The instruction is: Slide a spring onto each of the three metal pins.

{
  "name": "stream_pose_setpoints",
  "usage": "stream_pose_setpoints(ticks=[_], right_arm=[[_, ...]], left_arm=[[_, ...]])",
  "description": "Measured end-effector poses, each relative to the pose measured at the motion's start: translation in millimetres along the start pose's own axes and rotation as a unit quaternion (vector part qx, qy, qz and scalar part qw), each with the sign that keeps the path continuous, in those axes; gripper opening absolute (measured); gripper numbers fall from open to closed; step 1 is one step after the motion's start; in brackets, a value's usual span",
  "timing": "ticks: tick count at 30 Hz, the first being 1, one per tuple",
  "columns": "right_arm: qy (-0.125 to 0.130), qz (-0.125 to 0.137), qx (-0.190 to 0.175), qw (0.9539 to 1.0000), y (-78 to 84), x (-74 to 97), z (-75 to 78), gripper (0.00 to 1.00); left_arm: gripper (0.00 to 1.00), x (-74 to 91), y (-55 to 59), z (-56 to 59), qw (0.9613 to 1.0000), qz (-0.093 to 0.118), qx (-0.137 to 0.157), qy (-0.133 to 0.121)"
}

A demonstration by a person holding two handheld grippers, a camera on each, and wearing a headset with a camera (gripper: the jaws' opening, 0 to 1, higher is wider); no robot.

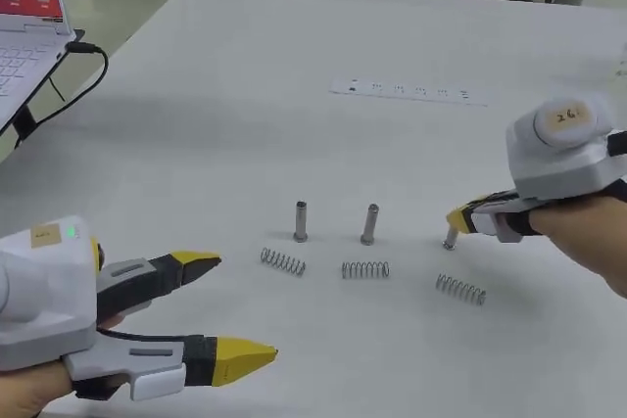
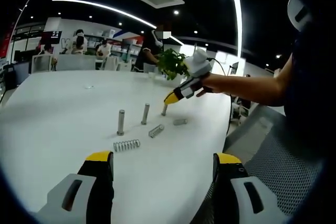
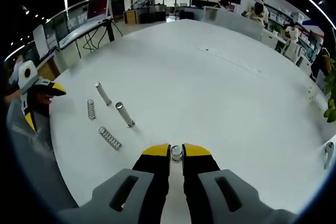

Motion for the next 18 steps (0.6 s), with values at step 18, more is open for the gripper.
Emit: stream_pose_setpoints(ticks=[18], right_arm=[[0.001, 0.007, 0.004, 1.0000, 3.2, 6.0, 2.4, 0.10]], left_arm=[[0.74, -0.7, -0.2, 0.3, 1.0000, 0.000, 0.001, 0.001]])
Point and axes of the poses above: the centre of the closed fingertips' face, and the gripper's own axes: x roughly backward along the fingers, z roughly to its right, y roughly out of its underside, the point moved 4 cm from there along x, roughly backward along the fingers, and after that the axes turned 9 degrees about -z, right-handed, at the moved point
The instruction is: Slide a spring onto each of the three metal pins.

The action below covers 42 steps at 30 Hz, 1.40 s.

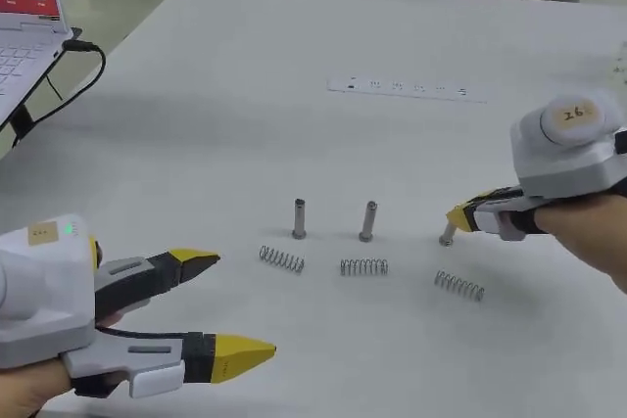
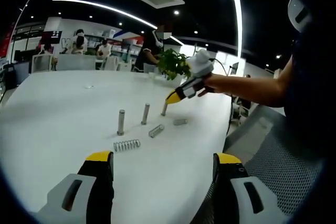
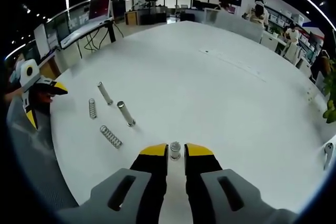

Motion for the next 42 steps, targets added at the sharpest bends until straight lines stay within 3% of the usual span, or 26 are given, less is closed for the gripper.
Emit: stream_pose_setpoints(ticks=[11, 26, 35, 42], right_arm=[[0.004, -0.002, 0.005, 1.0000, 13.7, 10.8, 1.4, 0.11], [-0.036, -0.012, 0.041, 0.9984, 39.5, 18.9, -15.4, 0.12], [-0.074, -0.030, 0.078, 0.9938, 54.7, 14.6, -28.1, 0.13], [-0.082, -0.045, 0.092, 0.9913, 63.9, 10.1, -29.5, 0.13]], left_arm=[[0.74, -0.2, 0.8, -0.6, 1.0000, -0.002, 0.000, 0.001], [0.74, 0.0, 2.0, -0.4, 1.0000, -0.005, 0.000, 0.002], [0.74, -1.0, 3.2, 0.3, 0.9999, -0.011, -0.002, 0.002], [0.74, -1.6, 3.9, 0.6, 0.9999, -0.014, -0.003, 0.003]])
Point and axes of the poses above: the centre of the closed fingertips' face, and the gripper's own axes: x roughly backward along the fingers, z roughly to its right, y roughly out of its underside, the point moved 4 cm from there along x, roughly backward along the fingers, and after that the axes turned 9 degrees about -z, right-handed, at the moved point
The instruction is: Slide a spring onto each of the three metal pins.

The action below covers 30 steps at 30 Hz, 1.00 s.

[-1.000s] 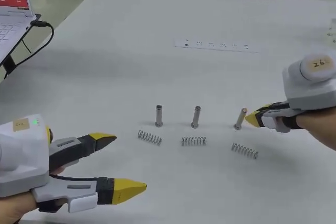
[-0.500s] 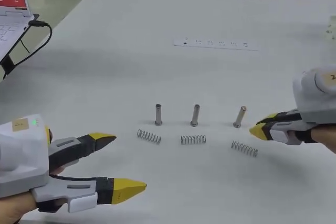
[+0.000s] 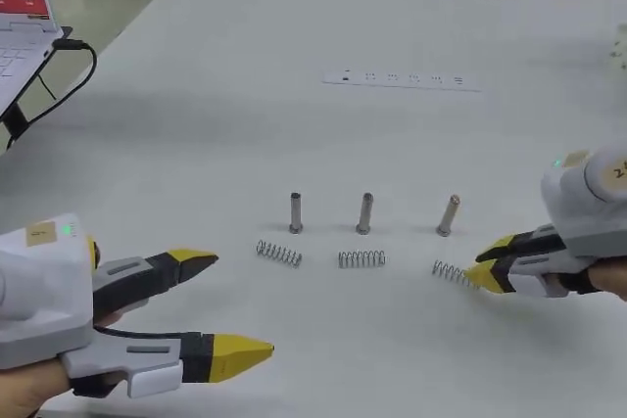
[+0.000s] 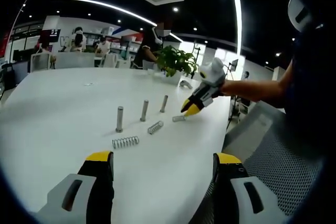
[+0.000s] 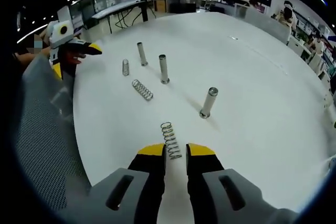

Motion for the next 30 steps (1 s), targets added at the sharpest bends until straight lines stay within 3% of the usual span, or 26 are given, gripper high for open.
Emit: stream_pose_setpoints(ticks=[14, 19, 30], right_arm=[[-0.008, -0.028, 0.036, 0.9989, 8.9, -11.3, 0.2, 0.13], [0.001, -0.042, 0.058, 0.9974, 8.6, -14.5, 1.1, 0.13], [-0.010, -0.044, 0.057, 0.9973, 6.9, -16.2, -1.8, 0.10]], left_arm=[[0.73, -0.4, 0.9, 0.1, 1.0000, -0.003, 0.001, 0.001], [0.73, -0.5, 1.1, 0.1, 1.0000, -0.004, 0.001, 0.002], [0.72, 0.0, 0.8, -0.1, 1.0000, -0.004, 0.001, 0.002]])
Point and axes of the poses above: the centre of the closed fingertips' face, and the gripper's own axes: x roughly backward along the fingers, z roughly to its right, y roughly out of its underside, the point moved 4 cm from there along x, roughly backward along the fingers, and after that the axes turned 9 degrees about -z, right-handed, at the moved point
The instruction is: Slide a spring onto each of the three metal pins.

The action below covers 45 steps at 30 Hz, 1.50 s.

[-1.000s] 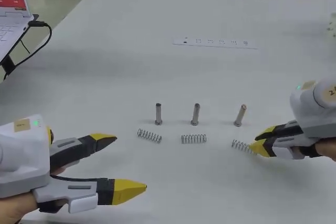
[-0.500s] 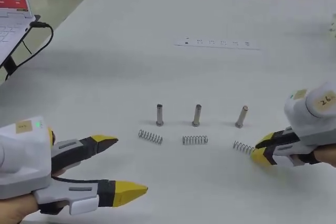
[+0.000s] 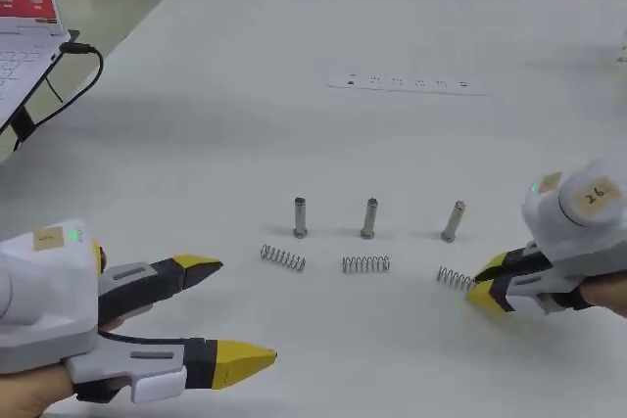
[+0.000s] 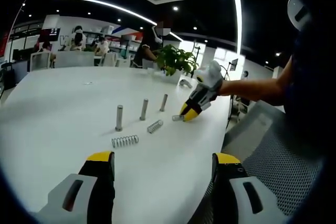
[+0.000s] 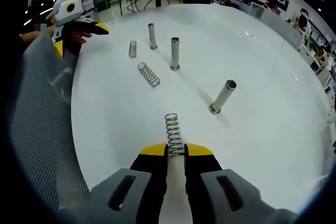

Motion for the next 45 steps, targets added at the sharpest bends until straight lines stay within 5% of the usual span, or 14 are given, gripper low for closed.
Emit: stream_pose_setpoints(ticks=[19, 31, 45], right_arm=[[-0.010, 0.009, 0.016, 0.9998, -10.5, 12.4, -11.8, 0.08], [-0.027, 0.020, 0.050, 0.9982, -35.4, 23.2, -31.8, 0.08], [-0.052, 0.017, 0.102, 0.9933, -58.8, 22.9, -58.0, 0.08]], left_arm=[[0.70, -2.9, 1.9, 6.6, 0.9994, -0.020, -0.023, 0.017], [0.68, -1.6, -14.8, 5.8, 0.9981, -0.018, -0.052, 0.029], [0.64, -20.1, -29.9, 14.0, 0.9930, -0.031, -0.094, 0.065]])
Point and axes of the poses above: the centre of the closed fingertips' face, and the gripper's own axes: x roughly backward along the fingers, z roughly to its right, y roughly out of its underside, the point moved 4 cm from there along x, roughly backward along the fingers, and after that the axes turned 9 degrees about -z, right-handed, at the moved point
